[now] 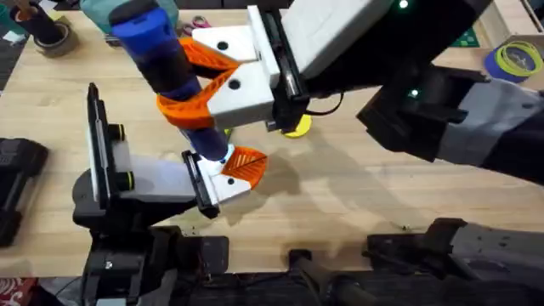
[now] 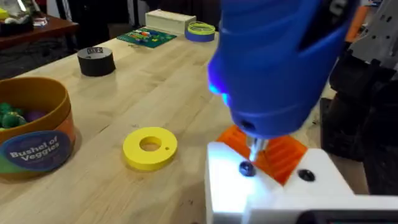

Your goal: Pick up the gripper from the table and insert it into the empty holder that is missing its gripper. Then pick up a screw, insert it into the mounting hole, and use the screwdriver to tighten it. Finally, clean up the table by picking up the vegetable and placing it into the bucket.

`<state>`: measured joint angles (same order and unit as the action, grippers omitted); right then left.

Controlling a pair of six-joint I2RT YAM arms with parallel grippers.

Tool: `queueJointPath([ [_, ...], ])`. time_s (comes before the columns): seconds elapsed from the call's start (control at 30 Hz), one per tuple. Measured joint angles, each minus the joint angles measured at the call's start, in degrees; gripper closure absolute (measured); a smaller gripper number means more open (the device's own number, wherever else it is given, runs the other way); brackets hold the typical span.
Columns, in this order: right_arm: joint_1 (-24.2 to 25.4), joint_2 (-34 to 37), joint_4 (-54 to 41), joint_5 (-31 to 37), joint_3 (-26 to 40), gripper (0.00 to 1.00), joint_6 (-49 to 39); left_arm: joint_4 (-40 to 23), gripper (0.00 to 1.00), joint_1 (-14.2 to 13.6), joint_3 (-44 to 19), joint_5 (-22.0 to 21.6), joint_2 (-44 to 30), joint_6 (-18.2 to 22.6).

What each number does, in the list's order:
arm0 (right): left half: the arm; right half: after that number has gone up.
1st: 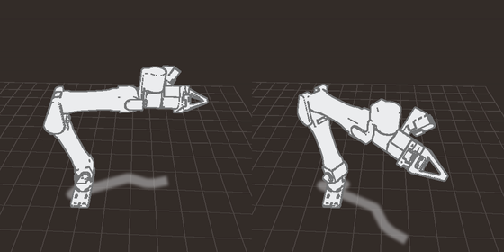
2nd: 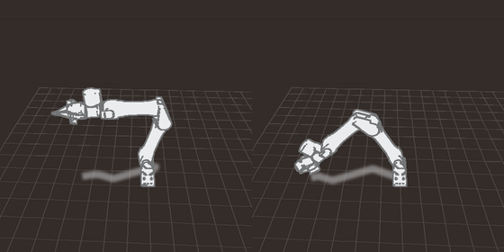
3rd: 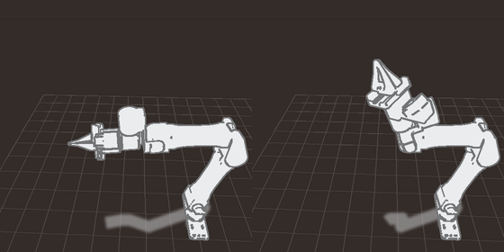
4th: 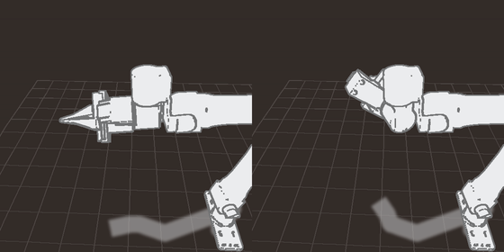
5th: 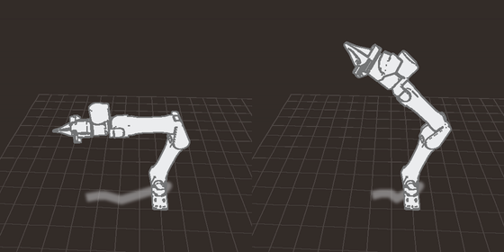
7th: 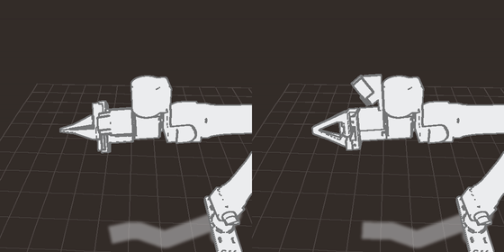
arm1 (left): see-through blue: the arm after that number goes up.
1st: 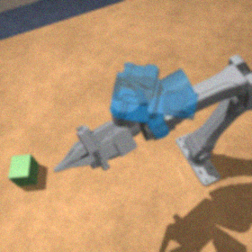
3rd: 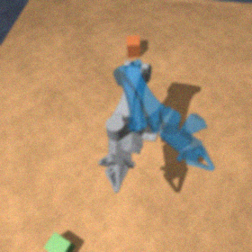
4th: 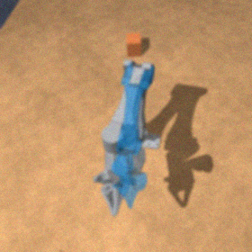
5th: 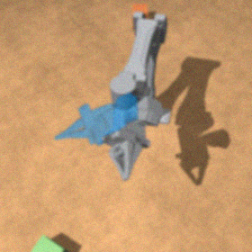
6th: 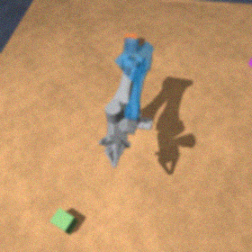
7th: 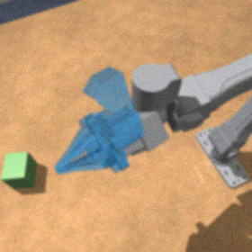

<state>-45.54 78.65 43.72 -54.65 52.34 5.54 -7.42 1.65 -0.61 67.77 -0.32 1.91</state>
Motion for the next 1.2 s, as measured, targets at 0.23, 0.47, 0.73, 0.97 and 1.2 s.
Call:
queueJointPath([
  [0.23, 0.0, 0.0, 0.0, 0.0, 0.0, 0.979, 0.0, 0.0, 0.988, 0.0, 0.0, 0.0, 0.0, 0.0],
  [0.47, 0.0, 0.4, 0.0, 0.0, 0.0, 0.979, -0.1, 0.0, 0.988, 0.0, 0.0, 0.0, 0.0, 0.0],
  [0.73, 0.0, 1.0, 0.0, 0.1, 0.0, 0.979, -0.3, 0.0, 0.988, 0.0, 0.0, 0.0, 0.0, 0.0],
  [0.97, 0.0, 1.1, 0.0, 0.2, 0.0, 0.979, -0.4, 0.0, 0.988, 0.0, 0.0, 0.0, 0.0, 0.0],
  [1.2, 0.0, 1.2, 0.0, 0.2, 0.0, 0.979, -0.4, 0.0, 0.988, 0.0, 0.0, 0.0, 0.0, 0.0],
])
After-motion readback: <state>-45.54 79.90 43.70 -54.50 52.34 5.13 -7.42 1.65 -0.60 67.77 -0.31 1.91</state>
